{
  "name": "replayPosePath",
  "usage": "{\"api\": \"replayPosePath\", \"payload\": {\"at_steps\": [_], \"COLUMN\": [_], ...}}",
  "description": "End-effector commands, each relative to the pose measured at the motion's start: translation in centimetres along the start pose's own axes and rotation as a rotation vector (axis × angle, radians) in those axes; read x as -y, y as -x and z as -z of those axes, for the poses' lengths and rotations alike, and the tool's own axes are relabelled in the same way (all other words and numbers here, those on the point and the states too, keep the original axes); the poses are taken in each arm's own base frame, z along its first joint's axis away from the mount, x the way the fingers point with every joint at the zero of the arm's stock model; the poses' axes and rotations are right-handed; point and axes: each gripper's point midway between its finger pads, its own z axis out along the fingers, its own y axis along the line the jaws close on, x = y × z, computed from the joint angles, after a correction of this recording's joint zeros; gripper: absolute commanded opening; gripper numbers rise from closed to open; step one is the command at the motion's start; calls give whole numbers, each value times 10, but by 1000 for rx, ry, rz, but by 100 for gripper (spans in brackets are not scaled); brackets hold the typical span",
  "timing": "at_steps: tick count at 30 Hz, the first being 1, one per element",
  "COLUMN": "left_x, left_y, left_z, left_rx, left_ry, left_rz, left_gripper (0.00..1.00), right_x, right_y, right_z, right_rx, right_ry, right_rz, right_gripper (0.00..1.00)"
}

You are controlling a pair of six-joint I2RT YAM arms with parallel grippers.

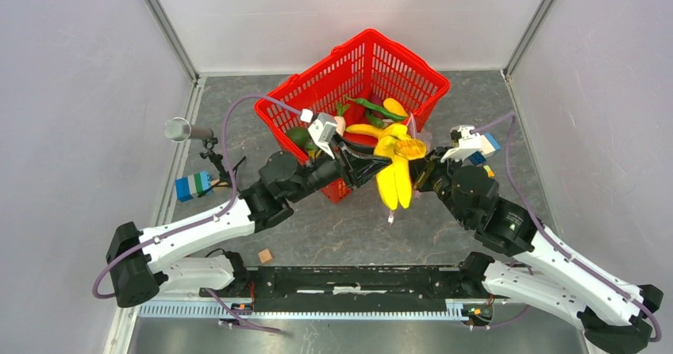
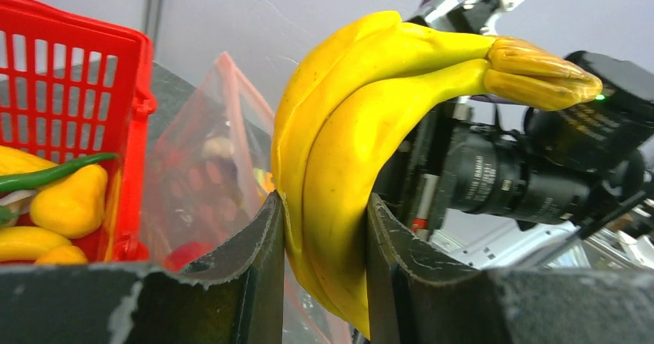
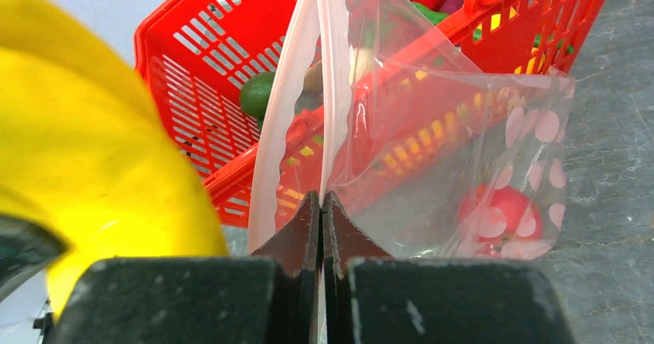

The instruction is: Place the food in the zip-top bag and seal the zipper

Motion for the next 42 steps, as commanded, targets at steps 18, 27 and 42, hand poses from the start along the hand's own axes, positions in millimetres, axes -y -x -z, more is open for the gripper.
{"api": "replayPosePath", "payload": {"at_steps": [18, 27, 42], "left_x": [-54, -36, -33], "left_y": [7, 18, 2], "left_z": [-15, -23, -19], "left_rx": [32, 185, 245], "left_ry": [381, 349, 476], "left_rz": [-376, -143, -297], "left_gripper": [5, 5, 4], "right_x": [-19, -15, -34], "right_y": [22, 21, 28], "right_z": [17, 16, 23], "right_rx": [55, 131, 153], "right_ry": [112, 129, 249], "right_rz": [-107, -264, -389], "right_gripper": [0, 0, 0]}}
